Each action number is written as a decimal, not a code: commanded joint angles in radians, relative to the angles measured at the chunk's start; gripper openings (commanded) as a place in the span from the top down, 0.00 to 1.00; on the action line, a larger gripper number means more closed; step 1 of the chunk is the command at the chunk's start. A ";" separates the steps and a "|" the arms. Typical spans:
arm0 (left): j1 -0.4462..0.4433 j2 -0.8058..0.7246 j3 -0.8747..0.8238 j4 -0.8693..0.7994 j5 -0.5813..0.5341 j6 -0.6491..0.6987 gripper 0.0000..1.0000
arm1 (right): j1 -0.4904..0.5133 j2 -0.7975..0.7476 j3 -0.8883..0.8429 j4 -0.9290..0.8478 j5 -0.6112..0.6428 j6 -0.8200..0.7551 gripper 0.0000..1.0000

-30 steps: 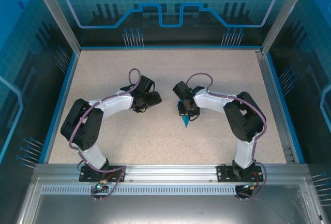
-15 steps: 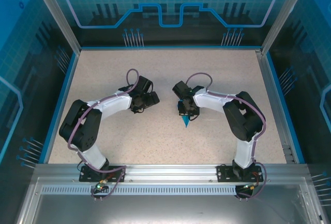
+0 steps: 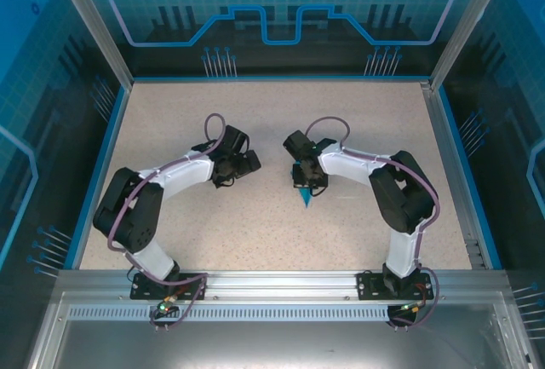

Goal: Fold a paper plane with a square sheet of paper (pick it up from the middle)
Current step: Move a paper plane to the center of the table.

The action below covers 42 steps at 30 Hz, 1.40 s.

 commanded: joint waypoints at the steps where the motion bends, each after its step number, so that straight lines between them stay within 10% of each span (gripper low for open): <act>1: 0.030 -0.062 -0.034 -0.049 -0.052 0.018 0.02 | 0.017 -0.018 0.099 -0.022 0.025 -0.043 0.89; 18: 0.100 -0.255 -0.171 -0.109 -0.084 0.026 0.02 | -0.018 0.341 0.529 -0.057 0.019 -0.145 0.89; 42: 0.100 -0.219 -0.135 -0.102 -0.044 0.046 0.02 | -0.022 0.430 0.652 -0.170 -0.012 -0.132 0.71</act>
